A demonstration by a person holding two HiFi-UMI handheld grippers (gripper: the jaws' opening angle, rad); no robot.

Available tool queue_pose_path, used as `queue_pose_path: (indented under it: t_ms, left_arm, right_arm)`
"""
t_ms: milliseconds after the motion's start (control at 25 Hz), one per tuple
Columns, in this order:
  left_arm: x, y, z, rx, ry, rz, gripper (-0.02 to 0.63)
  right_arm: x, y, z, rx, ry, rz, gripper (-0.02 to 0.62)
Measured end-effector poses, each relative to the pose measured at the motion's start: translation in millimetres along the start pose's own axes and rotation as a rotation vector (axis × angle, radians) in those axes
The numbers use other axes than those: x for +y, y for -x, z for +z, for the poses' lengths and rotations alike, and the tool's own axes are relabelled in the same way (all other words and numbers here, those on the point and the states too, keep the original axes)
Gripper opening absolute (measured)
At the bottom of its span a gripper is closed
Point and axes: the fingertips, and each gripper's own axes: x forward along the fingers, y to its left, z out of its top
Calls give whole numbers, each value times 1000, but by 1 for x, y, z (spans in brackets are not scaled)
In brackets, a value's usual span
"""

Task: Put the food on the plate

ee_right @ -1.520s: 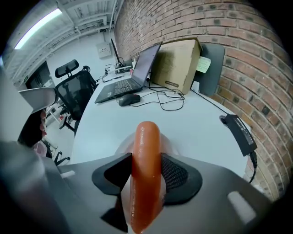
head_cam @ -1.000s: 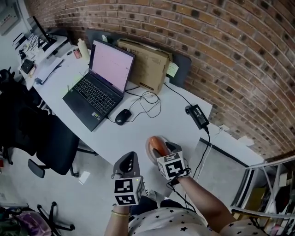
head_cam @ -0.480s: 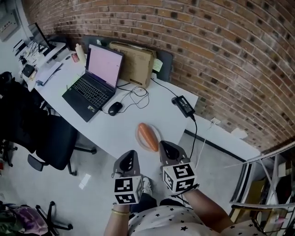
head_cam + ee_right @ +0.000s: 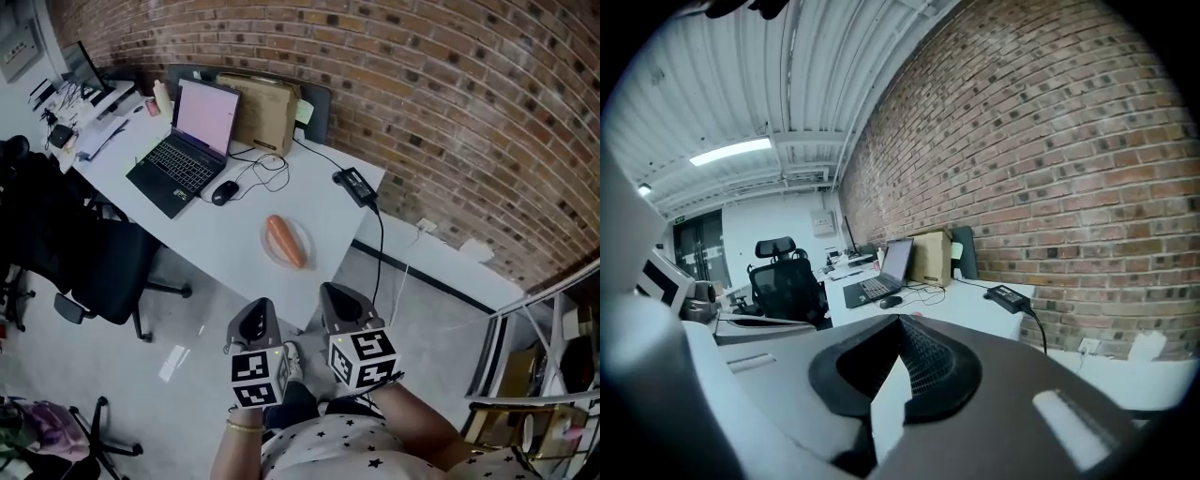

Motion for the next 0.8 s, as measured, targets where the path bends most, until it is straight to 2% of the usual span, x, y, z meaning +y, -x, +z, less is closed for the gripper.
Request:
queue_pose_path:
  t_ms: [640, 800]
  left_arm:
    - [-23, 39, 5, -49, 2, -25, 8]
    - [-28, 43, 7, -57, -27, -22, 7]
  right_arm:
    - [14, 47, -1, -31, 15, 1, -3]
    - [13, 51, -2, -36, 12, -1, -3]
